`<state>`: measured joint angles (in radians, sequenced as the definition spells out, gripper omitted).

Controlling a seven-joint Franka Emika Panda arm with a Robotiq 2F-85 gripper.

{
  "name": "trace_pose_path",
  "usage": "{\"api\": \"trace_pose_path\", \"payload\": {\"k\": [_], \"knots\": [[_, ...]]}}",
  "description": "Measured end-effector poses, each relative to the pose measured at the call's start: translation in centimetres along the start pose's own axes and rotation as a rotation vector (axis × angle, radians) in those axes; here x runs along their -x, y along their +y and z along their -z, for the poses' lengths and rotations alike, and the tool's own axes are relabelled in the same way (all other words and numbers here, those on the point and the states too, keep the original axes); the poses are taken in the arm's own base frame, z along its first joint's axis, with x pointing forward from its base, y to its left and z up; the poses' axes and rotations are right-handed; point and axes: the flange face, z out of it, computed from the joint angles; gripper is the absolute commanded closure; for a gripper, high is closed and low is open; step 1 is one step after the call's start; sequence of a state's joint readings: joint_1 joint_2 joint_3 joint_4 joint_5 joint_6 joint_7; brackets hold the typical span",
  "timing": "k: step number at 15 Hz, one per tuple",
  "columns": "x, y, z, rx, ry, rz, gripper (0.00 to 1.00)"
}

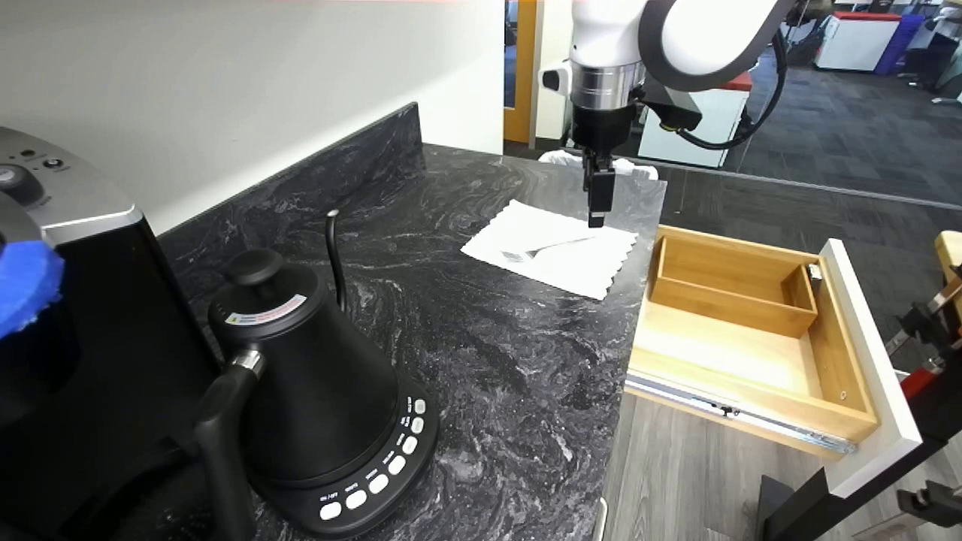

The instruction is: Remove the fork from the napkin on the countertop and place it inside the open drawer

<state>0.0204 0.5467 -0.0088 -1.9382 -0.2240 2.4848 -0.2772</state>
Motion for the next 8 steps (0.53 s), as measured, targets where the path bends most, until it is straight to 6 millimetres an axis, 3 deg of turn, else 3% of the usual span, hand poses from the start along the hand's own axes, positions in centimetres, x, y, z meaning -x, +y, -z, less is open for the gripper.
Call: {"api": "trace_pose_path", "payload": {"k": [8], "knots": [[-4.9, -0.5, -3.4, -0.003, 0.044, 0.026, 0.0]]}}
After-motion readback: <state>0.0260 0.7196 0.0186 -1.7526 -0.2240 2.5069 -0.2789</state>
